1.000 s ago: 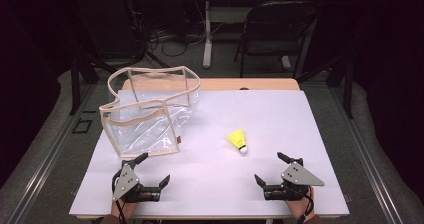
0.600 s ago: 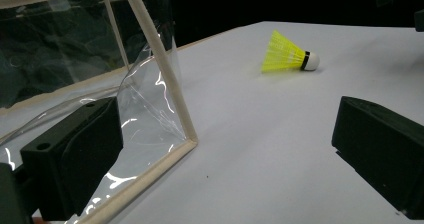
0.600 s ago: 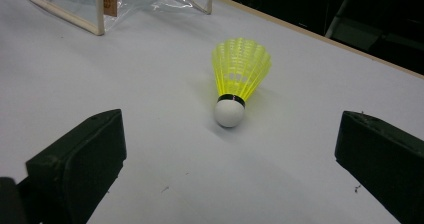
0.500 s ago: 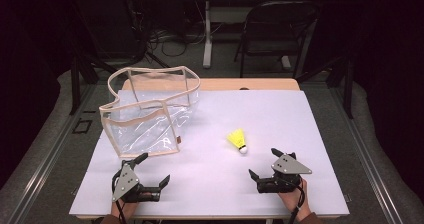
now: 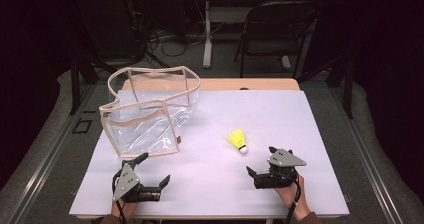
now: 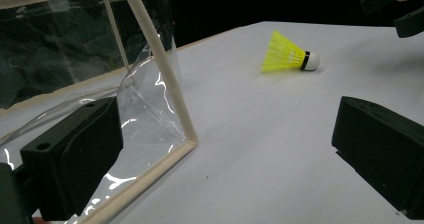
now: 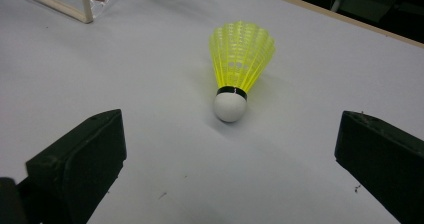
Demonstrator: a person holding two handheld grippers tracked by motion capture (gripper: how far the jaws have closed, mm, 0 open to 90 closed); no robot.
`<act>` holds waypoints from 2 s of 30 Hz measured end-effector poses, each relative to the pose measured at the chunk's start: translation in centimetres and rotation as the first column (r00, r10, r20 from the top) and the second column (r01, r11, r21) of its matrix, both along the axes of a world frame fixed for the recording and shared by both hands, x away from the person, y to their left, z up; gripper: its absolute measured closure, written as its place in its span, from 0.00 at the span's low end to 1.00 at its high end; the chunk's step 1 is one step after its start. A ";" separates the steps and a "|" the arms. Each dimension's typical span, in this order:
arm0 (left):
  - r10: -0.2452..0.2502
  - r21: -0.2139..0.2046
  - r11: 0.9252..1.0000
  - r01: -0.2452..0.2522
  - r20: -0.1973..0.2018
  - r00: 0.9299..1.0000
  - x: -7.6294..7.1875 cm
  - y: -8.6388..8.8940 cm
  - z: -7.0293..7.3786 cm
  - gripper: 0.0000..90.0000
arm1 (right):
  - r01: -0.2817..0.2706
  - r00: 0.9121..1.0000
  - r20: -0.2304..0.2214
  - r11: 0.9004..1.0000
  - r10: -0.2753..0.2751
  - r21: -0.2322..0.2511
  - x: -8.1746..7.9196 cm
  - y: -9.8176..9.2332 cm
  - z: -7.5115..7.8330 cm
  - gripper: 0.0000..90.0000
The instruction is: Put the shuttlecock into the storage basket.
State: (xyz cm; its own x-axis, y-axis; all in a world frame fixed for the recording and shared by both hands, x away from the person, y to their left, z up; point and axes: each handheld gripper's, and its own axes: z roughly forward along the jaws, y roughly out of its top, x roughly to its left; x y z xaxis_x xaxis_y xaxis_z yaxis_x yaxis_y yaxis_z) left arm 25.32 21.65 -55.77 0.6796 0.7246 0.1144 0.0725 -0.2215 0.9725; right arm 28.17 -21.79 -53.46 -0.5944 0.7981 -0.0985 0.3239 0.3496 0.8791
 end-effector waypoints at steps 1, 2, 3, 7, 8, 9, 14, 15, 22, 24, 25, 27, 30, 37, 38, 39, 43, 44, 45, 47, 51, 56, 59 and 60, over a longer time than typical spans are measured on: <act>0.000 0.001 1.000 0.000 0.000 1.000 0.0 0.0 0.0 0.00 | 0.000 1.000 -0.005 1.000 0.000 0.001 0.1 0.2 0.1 0.00; 0.000 0.001 1.000 0.000 0.000 1.000 0.0 0.0 0.0 0.00 | -0.003 1.000 -0.012 1.000 0.002 -0.007 0.5 0.5 0.2 0.00; 0.000 0.001 1.000 0.000 0.000 1.000 0.0 0.0 0.0 0.00 | -0.003 1.000 -0.014 1.000 0.002 -0.007 0.6 0.6 0.2 0.00; 0.000 0.001 1.000 0.000 0.002 1.000 0.0 0.0 0.0 0.00 | -0.003 0.999 -0.036 1.000 0.002 -0.021 1.1 1.1 0.3 0.00; 0.000 -0.001 1.000 0.000 0.002 1.000 0.0 0.0 0.0 0.00 | -0.005 0.999 -0.044 1.000 0.004 -0.025 1.2 1.2 0.2 0.00; 0.000 0.000 1.000 0.000 0.003 1.000 0.0 0.0 0.0 0.00 | -0.002 0.999 -0.046 0.999 0.001 -0.033 1.3 1.3 0.2 0.00; 0.001 0.001 1.000 -0.001 0.002 1.000 0.0 0.0 0.0 0.00 | -0.003 0.997 -0.077 0.999 0.000 -0.048 1.6 1.6 0.1 0.00; 0.001 0.002 1.000 -0.001 0.004 1.000 0.0 0.0 0.0 0.00 | -0.001 0.997 -0.079 0.999 -0.003 -0.048 1.6 1.6 0.1 0.00; 0.004 0.002 1.000 -0.004 0.005 1.000 -0.1 0.0 0.1 0.00 | 0.010 0.993 -0.115 0.999 -0.015 -0.045 2.3 1.9 0.4 0.00; 0.005 0.001 1.000 -0.005 0.005 1.000 -0.1 0.0 0.1 0.00 | 0.011 0.992 -0.122 0.999 -0.017 -0.046 2.5 2.2 0.5 0.00; 0.005 0.003 1.000 -0.005 0.005 1.000 -0.1 0.0 0.1 0.00 | 0.011 0.992 -0.123 0.999 -0.017 -0.044 2.6 2.3 0.6 0.00; 0.004 0.003 1.000 -0.004 0.005 1.000 -0.1 0.0 0.1 0.00 | 0.012 0.991 -0.130 0.999 -0.018 -0.046 2.9 2.5 0.7 0.00; 0.004 0.002 1.000 -0.004 0.006 1.000 -0.1 0.0 0.1 0.00 | 0.015 0.989 -0.143 0.999 -0.023 -0.050 3.2 2.8 0.8 0.00; 0.005 -0.006 1.000 -0.005 0.006 1.000 0.0 0.0 0.1 0.00 | 0.023 0.982 -0.184 0.998 -0.034 -0.061 4.0 3.5 0.9 0.00; 0.003 -0.006 1.000 -0.003 0.005 1.000 0.0 0.0 0.1 0.00 | 0.031 0.981 -0.188 0.998 -0.042 -0.061 4.1 3.5 0.9 0.00; 0.000 -0.006 1.000 0.000 0.006 1.000 0.0 0.0 0.1 0.00 | 0.033 0.980 -0.193 0.998 -0.044 -0.058 4.3 3.6 1.0 0.00; -0.001 -0.009 1.000 0.001 0.008 1.000 -0.1 0.0 0.1 0.00 | 0.035 0.976 -0.213 0.997 -0.048 -0.066 4.8 4.0 1.3 0.00; -0.002 -0.007 1.000 0.002 0.007 1.000 0.0 0.0 0.1 0.00 | 0.039 0.975 -0.216 0.997 -0.051 -0.062 5.0 4.1 1.5 0.00; -0.001 -0.008 1.000 0.001 0.007 1.000 -0.1 0.0 0.1 0.00 | 0.042 0.974 -0.222 0.997 -0.054 -0.057 5.1 4.1 1.6 0.00; 0.000 -0.013 1.000 0.000 0.007 1.000 -0.1 0.0 0.1 0.00 | 0.047 0.971 -0.231 0.997 -0.059 -0.058 5.3 4.2 1.8 0.00; -0.002 -0.010 1.000 0.002 0.006 1.000 -0.1 0.0 0.1 0.00 | 0.054 0.965 -0.254 0.997 -0.065 -0.053 6.0 4.3 1.9 0.00; -0.002 -0.012 1.000 0.002 0.004 1.000 0.0 -0.1 0.1 0.00 | 0.062 0.953 -0.291 0.996 -0.080 -0.071 6.7 5.0 2.0 0.00; -0.005 -0.017 1.000 0.005 0.008 1.000 -0.1 -0.1 0.1 0.00 | 0.058 0.949 -0.303 0.994 -0.084 -0.091 7.1 5.5 1.9 0.00; -0.005 -0.017 1.000 0.005 0.008 1.000 -0.1 -0.1 0.1 0.00 | 0.063 0.947 -0.308 0.994 -0.089 -0.092 7.3 5.5 1.9 0.00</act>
